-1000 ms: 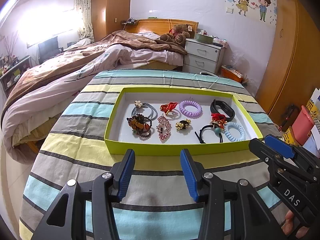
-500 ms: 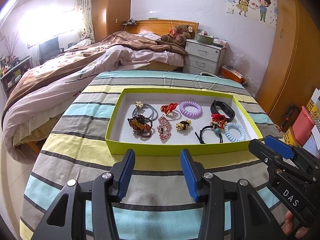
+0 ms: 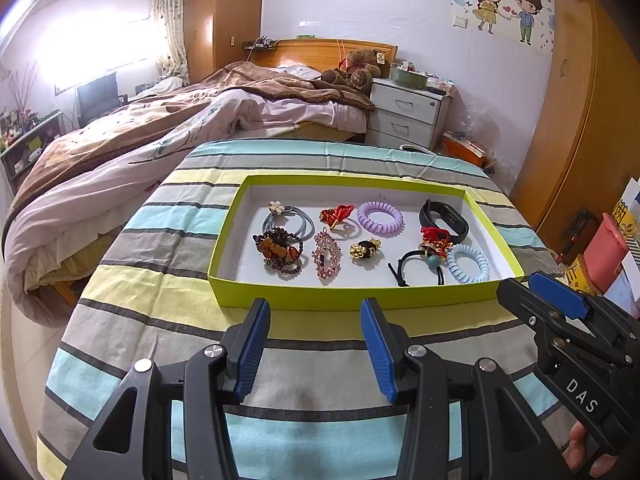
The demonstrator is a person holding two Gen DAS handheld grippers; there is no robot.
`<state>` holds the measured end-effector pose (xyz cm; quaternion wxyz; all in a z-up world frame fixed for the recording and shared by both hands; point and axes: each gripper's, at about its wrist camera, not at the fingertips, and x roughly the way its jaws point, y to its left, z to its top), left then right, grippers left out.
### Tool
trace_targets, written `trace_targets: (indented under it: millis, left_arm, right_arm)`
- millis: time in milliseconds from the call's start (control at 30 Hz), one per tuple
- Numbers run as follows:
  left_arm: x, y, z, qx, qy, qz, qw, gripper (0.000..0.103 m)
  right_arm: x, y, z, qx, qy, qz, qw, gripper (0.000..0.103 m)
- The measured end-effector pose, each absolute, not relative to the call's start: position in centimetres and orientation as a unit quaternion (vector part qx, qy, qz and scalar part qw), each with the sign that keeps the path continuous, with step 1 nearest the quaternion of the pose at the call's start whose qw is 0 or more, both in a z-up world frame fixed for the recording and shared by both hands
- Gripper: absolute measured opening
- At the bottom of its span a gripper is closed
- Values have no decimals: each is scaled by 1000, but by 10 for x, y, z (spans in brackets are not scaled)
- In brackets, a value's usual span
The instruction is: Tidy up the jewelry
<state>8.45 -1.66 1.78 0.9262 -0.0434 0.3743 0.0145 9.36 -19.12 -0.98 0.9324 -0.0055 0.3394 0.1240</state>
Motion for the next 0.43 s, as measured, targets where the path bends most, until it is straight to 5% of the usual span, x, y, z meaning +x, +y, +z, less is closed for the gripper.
trace_targets:
  millis: [433]
  left_arm:
    - [85,-17,17,-44,376,15,926,47]
  right_arm:
    - [93,-192,-11,-5,340,123,932,44]
